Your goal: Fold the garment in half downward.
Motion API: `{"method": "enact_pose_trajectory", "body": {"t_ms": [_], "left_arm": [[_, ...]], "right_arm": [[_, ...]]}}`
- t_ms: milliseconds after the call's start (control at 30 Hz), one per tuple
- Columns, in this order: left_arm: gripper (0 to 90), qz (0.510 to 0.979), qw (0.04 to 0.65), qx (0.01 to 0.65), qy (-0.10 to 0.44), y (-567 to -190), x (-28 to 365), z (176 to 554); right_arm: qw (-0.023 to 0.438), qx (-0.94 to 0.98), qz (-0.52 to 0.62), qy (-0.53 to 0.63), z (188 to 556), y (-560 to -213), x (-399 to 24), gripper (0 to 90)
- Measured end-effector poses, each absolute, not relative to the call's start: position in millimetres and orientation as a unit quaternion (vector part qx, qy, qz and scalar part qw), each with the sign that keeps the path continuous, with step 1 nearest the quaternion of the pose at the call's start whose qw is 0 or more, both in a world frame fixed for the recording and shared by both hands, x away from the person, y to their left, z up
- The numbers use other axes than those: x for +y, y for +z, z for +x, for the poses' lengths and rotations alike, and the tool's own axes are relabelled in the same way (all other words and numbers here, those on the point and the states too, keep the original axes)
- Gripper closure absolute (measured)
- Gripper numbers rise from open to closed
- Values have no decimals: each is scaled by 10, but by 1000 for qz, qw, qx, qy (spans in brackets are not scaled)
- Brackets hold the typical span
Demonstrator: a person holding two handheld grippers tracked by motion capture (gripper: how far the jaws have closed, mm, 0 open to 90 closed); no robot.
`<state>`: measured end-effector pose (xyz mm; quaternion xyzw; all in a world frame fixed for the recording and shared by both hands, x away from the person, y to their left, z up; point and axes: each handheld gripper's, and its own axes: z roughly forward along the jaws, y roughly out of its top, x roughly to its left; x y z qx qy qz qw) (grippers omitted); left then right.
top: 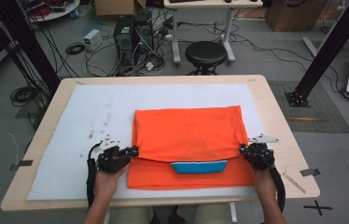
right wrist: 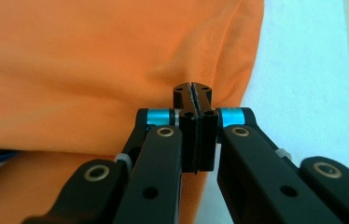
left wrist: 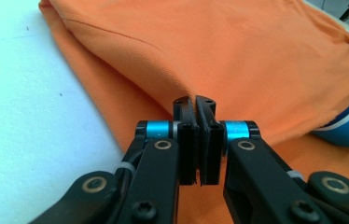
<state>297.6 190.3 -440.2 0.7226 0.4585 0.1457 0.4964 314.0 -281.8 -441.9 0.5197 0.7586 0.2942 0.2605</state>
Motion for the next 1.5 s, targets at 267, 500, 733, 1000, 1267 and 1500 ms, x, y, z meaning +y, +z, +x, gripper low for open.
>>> {"method": "enact_pose_trajectory", "body": {"t_ms": [267,500,733,1000,1267,1500], "left_arm": [[877,712,515,459,130,-4366,1992,2904],[876,713,523,451,123,-4352,2039,2807],[876,708,534,447,113,-4325,2086,2725],[876,711,532,448,102,-4386,2152,2625],[872,720,521,451,88,-4476,2136,2612],[601,707,527,455,123,-4407,2120,2619]], "right_arm": [[246,746,513,345,2964,-4220,-2928,900],[248,750,502,352,2835,-4143,-2984,900],[243,748,499,363,2735,-4145,-3018,900],[239,756,486,368,2543,-4093,-3003,900],[215,756,506,355,2551,-4292,-3060,900],[218,760,497,358,2622,-4279,-3014,900]]}}
